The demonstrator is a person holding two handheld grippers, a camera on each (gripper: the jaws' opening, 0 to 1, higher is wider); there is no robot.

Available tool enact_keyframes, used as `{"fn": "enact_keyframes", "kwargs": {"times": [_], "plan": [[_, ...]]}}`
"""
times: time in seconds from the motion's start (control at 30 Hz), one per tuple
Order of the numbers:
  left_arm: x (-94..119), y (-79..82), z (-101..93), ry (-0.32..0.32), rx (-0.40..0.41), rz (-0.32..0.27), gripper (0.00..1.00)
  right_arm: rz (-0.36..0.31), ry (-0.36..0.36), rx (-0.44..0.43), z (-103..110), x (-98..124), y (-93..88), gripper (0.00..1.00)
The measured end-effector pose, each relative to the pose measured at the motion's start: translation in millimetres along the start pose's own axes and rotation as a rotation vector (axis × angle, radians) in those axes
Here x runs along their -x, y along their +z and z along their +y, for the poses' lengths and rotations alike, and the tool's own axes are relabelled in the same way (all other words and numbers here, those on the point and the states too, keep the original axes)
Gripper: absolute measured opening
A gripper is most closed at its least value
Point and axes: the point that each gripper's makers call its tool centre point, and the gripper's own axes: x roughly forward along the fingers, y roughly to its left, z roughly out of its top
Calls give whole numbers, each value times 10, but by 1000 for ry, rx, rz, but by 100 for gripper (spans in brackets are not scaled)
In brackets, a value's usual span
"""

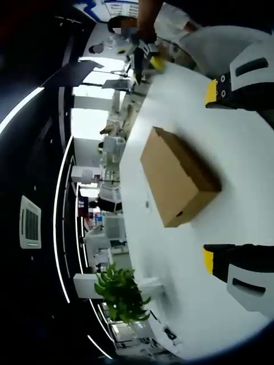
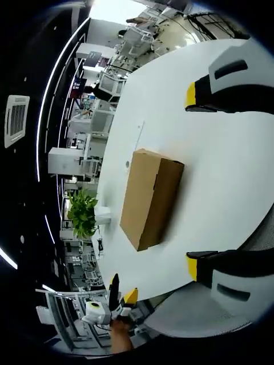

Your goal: Operate the shoe box by opening the lid, removing the specified soft item, and placing it in the target area until the item is outside and the box remains undamaged.

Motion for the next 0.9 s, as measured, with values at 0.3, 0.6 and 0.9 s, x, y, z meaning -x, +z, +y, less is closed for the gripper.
{"fn": "enact_keyframes", "kwargs": {"times": [0.3, 0.6, 0.9], "plan": [[-9, 32, -88, 3, -6, 5, 99, 10, 17, 2, 7, -15, -27, 96], [-46, 88, -174, -1, -9, 10, 99, 13, 29, 7, -25, -50, -19, 96], [-84, 132, -227, -10, -14, 12, 99, 18, 43, 13, -51, -78, -12, 96]]}}
